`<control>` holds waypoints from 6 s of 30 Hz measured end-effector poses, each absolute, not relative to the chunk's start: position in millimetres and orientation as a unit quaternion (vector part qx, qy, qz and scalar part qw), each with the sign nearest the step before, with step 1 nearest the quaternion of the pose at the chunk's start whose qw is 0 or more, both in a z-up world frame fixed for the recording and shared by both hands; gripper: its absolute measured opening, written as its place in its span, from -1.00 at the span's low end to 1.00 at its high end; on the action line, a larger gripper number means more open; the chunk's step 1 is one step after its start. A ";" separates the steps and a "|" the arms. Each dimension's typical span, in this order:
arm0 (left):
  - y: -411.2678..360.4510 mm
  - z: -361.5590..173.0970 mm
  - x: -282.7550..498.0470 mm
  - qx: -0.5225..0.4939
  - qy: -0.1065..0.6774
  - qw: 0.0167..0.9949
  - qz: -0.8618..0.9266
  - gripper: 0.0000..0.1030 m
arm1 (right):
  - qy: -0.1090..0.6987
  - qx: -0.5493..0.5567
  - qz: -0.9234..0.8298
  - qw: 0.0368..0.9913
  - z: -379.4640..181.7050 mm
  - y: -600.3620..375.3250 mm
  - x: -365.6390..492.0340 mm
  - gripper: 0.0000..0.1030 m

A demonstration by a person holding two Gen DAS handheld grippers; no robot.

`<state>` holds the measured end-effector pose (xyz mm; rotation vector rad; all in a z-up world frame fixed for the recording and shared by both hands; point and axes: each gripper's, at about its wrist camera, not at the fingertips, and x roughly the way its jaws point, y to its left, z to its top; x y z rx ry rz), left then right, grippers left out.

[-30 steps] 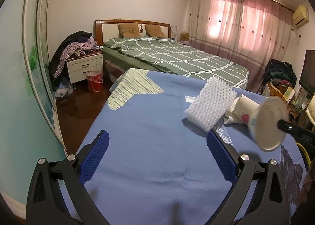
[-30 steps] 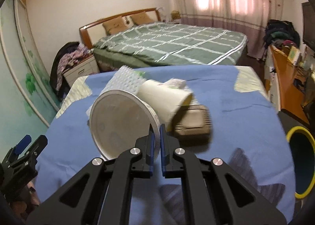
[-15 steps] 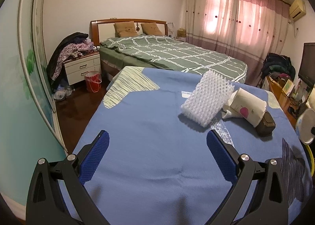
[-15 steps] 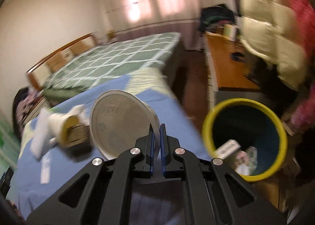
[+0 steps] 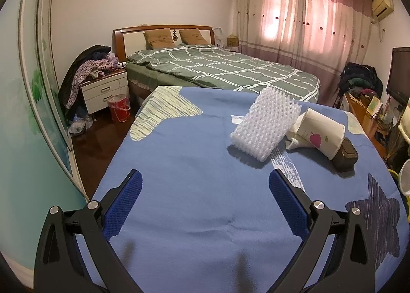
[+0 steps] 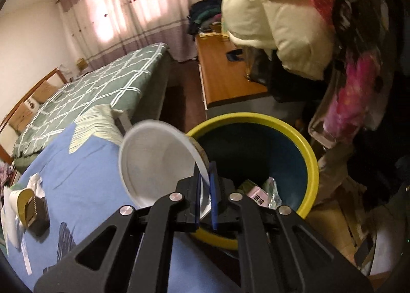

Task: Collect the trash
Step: 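Carry the white paper bowl over the bin and open the right gripper, then grasp the white foam net sleeve with the left gripper and lift it, then carry the foam net sleeve over the bin and open the left gripper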

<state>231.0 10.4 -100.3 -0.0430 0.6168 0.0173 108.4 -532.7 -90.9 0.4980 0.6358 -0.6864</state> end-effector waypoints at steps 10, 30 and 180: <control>-2.4 -102.4 233.0 0.002 0.309 0.951 -0.007 0.89 | 0.309 0.229 -0.322 0.865 -94.7 -526.3 111.1 -0.16; -63.7 -98.3 331.7 0.094 0.377 0.912 -0.132 0.89 | 0.317 0.236 -0.292 0.871 -97.7 -522.1 116.5 0.04; -535.7 -93.7 187.9 0.241 0.438 0.772 -0.393 -0.54 | 0.246 0.249 -0.300 0.888 -66.6 -633.7 -70.7 0.31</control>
